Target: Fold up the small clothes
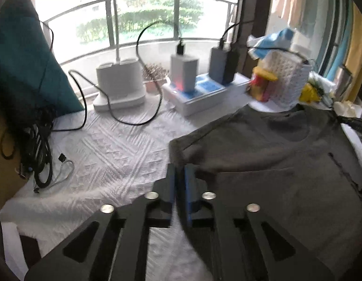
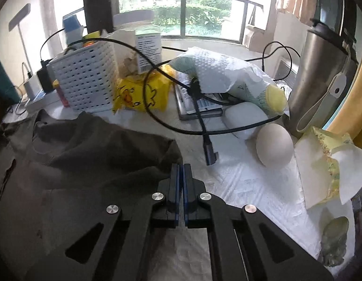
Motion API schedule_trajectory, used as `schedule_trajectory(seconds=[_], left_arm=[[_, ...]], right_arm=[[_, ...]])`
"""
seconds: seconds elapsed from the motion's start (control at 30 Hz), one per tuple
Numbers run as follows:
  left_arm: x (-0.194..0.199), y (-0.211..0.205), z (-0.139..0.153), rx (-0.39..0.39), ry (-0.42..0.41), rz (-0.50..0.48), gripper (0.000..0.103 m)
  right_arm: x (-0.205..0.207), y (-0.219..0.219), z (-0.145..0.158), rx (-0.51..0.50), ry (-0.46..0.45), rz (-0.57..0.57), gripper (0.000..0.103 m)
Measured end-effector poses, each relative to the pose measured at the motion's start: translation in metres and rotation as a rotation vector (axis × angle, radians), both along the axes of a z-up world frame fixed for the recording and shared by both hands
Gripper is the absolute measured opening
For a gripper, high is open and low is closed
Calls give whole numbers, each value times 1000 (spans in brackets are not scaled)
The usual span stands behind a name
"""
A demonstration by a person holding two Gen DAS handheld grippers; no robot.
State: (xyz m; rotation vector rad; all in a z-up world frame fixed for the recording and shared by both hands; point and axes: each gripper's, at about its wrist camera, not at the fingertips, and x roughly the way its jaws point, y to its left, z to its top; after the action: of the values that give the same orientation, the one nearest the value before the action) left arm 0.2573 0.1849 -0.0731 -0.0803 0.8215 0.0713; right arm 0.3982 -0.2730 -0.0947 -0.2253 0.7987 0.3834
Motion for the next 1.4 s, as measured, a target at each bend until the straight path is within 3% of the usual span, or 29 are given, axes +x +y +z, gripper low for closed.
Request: schedule_trajectory(seconds=[0.03,0.07,0.17,0.23,0.27,0.3,0.53,0.83,1.13,1.4], left_arm=[[-5,-5,5,-2,-12,-11,33],[-9,-11,10,-8,-19,-26,40],[-21,-28,17,-19,-20,-64,40],[-31,-39,17,-25,-7,-86,40],[-36,-44,16,-31,2,-98,40],[-42,-50,15,-36,9,-107,40],[-80,-80,0,-4,69,-156,40],[-113,-100,-14,18,116,-197,40],[-129,-128,-24,42,135,-286,40],[-137,-127,-19,57,119,-269,40]], right_arm=[[-5,0,2,-9,-1,11,3],[-10,2,4,-17,-3,21,3],[-28,3,6,-43,8,59,10],[-42,4,7,-63,7,83,33],[-51,4,7,-76,10,97,53],[-59,5,7,-87,12,111,61],[-107,10,3,-209,6,153,61],[-147,13,-10,-290,44,195,65],[-165,8,-17,-285,41,182,69],[-172,-2,-12,-243,23,141,74]])
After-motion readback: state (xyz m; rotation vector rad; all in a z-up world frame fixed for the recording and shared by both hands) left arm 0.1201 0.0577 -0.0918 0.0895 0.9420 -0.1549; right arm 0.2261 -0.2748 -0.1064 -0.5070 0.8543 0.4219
